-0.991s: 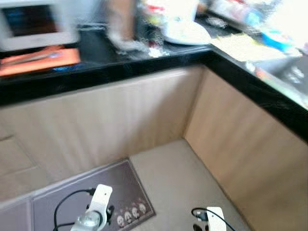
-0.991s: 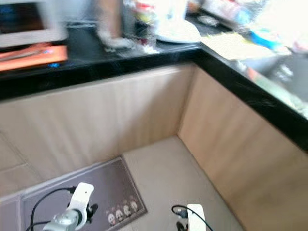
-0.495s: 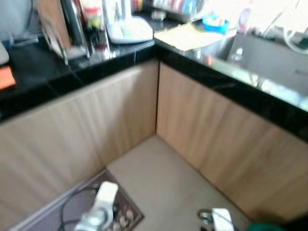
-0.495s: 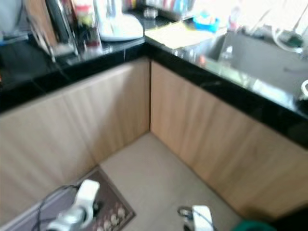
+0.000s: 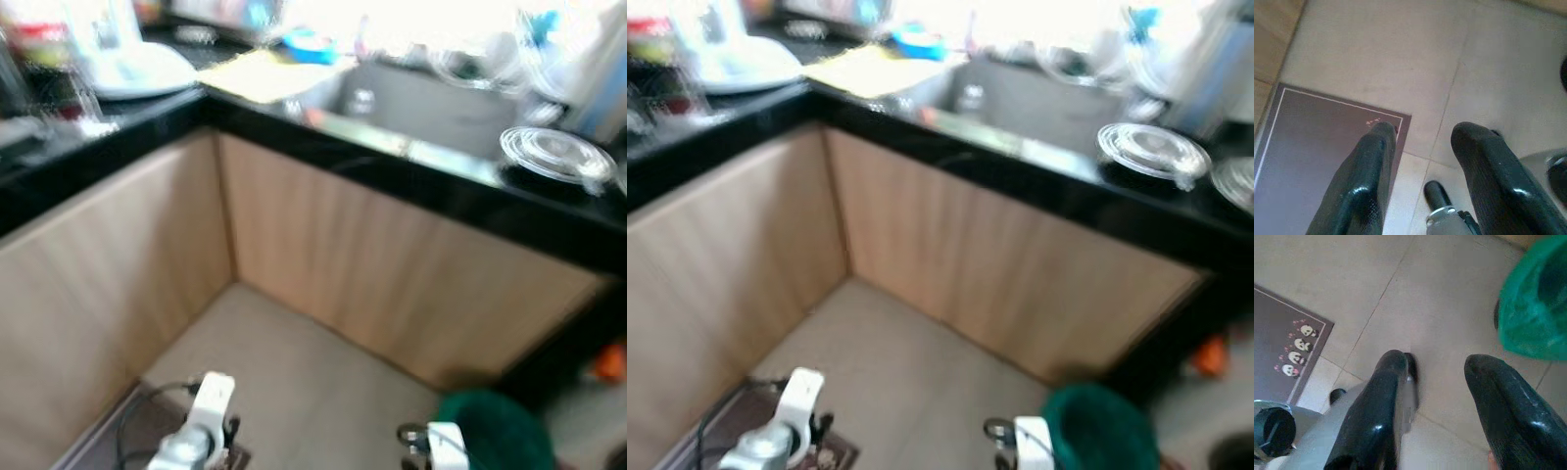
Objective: Kitchen organization
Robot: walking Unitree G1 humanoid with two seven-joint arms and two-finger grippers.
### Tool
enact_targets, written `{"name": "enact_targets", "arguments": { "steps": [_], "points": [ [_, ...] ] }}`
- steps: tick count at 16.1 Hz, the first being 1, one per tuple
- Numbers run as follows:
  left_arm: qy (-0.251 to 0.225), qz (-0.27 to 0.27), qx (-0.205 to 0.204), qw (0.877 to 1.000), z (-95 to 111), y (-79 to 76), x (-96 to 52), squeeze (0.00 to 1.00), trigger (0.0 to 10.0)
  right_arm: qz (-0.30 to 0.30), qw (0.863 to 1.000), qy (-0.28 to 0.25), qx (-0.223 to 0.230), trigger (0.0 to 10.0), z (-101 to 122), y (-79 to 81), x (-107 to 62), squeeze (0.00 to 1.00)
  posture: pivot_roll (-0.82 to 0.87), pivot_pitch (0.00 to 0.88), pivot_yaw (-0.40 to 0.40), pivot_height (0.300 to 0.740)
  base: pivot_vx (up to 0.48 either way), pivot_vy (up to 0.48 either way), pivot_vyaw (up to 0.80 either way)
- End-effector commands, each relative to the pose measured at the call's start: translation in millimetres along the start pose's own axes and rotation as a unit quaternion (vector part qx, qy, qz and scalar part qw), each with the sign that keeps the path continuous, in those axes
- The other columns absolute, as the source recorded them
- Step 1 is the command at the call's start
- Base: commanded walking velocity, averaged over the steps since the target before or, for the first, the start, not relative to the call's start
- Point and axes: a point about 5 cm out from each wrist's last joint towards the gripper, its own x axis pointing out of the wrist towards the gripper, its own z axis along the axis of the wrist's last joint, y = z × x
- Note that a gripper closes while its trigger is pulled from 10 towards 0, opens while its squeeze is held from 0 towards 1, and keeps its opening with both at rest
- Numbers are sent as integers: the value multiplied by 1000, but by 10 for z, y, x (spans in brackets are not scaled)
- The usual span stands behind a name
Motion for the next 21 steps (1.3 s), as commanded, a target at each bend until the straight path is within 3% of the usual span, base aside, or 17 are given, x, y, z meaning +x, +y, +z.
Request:
{"name": "enact_targets", "arguments": {
  "steps": [1, 9, 15, 21],
  "points": [
    [8, -6, 6, 1000, -23, -27, 1, 0, 10000, -2, 1000, 1, -3, 10000, -6, -23, -5, 0, -70, 0, 3, 740, 0, 0, -800],
    [8, -10, 3, 1000, -29, -44, 2, 0, 10000, -3, 1000, 5, -4, 10000, -44, -28, -14, 0, -73, 0, 4, 740, 0, 0, -763],
    [8, -13, -19, 1000, -34, -17, -3, 0, 10000, -7, 1000, -3, 19, 10000, -40, -25, -13, 0, -71, 0, 7, 740, 0, 0, 0],
    [8, -12, -17, 1000, -21, -15, 0, 0, 10000, -20, 1000, -8, 21, 10000, -18, -43, -12, 0, -72, 0, 5, 740, 344, 0, 0]
  ]
}}
